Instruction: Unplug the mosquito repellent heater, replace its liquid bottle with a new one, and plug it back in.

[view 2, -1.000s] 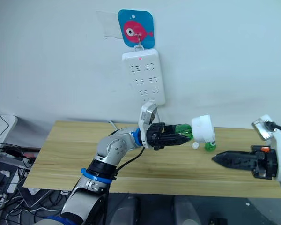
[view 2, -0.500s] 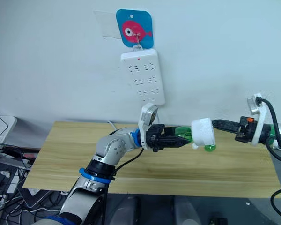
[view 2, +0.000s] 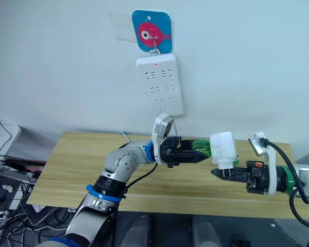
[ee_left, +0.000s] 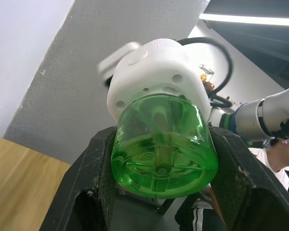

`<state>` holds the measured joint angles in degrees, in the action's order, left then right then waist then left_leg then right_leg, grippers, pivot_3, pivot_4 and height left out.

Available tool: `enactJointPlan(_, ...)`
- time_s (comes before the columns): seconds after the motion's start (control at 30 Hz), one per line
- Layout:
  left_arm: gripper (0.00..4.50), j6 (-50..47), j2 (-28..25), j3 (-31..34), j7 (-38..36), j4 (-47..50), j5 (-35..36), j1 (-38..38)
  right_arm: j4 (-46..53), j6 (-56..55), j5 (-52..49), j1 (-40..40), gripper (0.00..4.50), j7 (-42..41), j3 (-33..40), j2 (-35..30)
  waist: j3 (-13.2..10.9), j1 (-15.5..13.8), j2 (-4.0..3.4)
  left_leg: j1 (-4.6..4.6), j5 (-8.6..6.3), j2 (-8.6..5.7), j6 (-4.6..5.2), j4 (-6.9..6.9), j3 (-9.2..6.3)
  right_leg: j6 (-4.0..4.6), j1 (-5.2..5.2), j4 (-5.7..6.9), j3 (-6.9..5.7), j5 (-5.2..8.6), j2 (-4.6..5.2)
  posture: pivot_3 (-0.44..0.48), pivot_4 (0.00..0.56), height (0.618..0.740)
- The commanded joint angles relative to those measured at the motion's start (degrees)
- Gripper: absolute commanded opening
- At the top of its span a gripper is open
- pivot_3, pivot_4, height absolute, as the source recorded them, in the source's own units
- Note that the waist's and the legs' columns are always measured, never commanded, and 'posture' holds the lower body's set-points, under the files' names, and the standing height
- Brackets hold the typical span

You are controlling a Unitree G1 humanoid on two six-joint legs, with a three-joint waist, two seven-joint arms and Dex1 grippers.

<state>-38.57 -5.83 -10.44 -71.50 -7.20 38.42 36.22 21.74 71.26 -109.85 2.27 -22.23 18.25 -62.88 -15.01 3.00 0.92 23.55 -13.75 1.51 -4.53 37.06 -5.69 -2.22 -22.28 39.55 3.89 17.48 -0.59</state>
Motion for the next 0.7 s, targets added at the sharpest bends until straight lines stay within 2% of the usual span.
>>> enactJointPlan(0.03, 2.29, 0.8, 0.4, 0.1, -0.9, 0.9, 0.9, 0.3, 5.6, -4.6, -3.2, -1.9, 0.05, -3.2, 2.6, -3.1, 0.0, 0.3, 0.0, -0.02, 0.0, 0.0, 0.0, 0.0, 0.02, -0.01, 0.0, 0.01, 0.01, 0.0, 0.0, -0.093, 0.228, 0.74)
enactJointPlan(0.2, 2.29, 1.1, 0.6, -0.2, -1.3, 0.3, 0.5, 0.6, 8.3, -9.8, -3.2, -0.3, 0.05, -8.9, 2.5, -8.2, 0.0, 0.4, 0.0, -0.06, 0.0, 0.03, 0.0, 0.0, 0.03, -0.03, 0.01, 0.02, 0.02, 0.02, -0.03, -0.109, 0.23, 0.74)
enactJointPlan(0.4, 2.29, 1.5, 0.7, -0.7, -1.9, -0.5, 0.1, 0.8, 7.6, -13.3, -3.2, 5.5, 0.05, -10.2, 0.4, -12.2, 0.0, 0.4, 0.0, -0.05, 0.0, 0.03, 0.0, -0.01, 0.05, -0.01, 0.01, -0.03, 0.04, 0.0, -0.03, -0.127, 0.232, 0.74)
enactJointPlan(0.5, 2.29, 1.5, 0.6, -1.0, -2.4, -0.7, 0.0, 0.8, 6.3, -13.9, -3.2, 9.6, 0.05, -7.8, -1.4, -12.4, 0.0, 0.4, 0.0, -0.05, 0.0, 0.04, 0.0, -0.03, 0.05, -0.01, -0.01, -0.04, 0.04, 0.0, -0.03, -0.13, 0.232, 0.74)
enactJointPlan(0.7, 2.29, 1.2, 0.4, -1.4, -3.1, -0.6, -0.2, 0.8, 0.6, -14.6, -3.2, 20.2, 0.05, 5.6, -7.2, -8.4, 0.0, 0.7, 0.0, -0.04, 0.0, 0.05, 0.0, -0.01, 0.05, 0.0, -0.01, -0.04, 0.06, 0.0, -0.03, -0.134, 0.233, 0.74)
